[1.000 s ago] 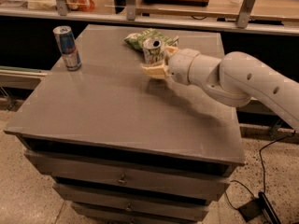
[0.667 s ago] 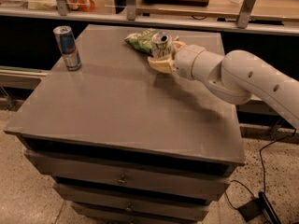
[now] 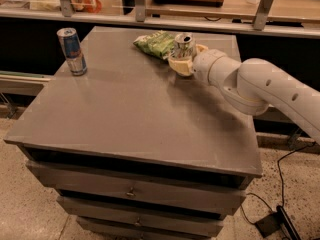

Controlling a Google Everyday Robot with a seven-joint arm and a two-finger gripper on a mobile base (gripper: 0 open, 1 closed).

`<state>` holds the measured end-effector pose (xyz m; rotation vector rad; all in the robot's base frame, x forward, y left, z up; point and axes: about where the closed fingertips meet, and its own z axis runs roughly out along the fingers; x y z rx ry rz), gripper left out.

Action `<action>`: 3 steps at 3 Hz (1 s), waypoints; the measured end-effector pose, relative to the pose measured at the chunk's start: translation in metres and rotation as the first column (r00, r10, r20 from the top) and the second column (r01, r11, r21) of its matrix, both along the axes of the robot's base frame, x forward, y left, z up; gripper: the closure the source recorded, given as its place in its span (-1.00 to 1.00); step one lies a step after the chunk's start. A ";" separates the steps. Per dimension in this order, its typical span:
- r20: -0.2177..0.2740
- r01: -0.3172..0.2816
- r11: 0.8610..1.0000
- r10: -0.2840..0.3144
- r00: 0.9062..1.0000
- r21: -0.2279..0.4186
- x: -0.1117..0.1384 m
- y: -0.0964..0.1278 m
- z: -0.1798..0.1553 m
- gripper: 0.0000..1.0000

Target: Move 7up can near green jalapeno chip bag

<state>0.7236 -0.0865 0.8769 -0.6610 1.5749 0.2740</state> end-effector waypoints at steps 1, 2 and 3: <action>-0.062 0.034 0.998 -0.031 0.998 0.051 0.006 0.007 -0.012 1.00; -0.073 0.039 0.997 -0.035 0.997 0.059 0.007 0.008 -0.012 0.72; -0.073 0.039 0.997 -0.035 0.997 0.059 0.007 0.008 -0.012 0.26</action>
Offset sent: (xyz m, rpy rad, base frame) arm 0.0203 0.0356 -0.0223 0.1112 0.1896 -0.0062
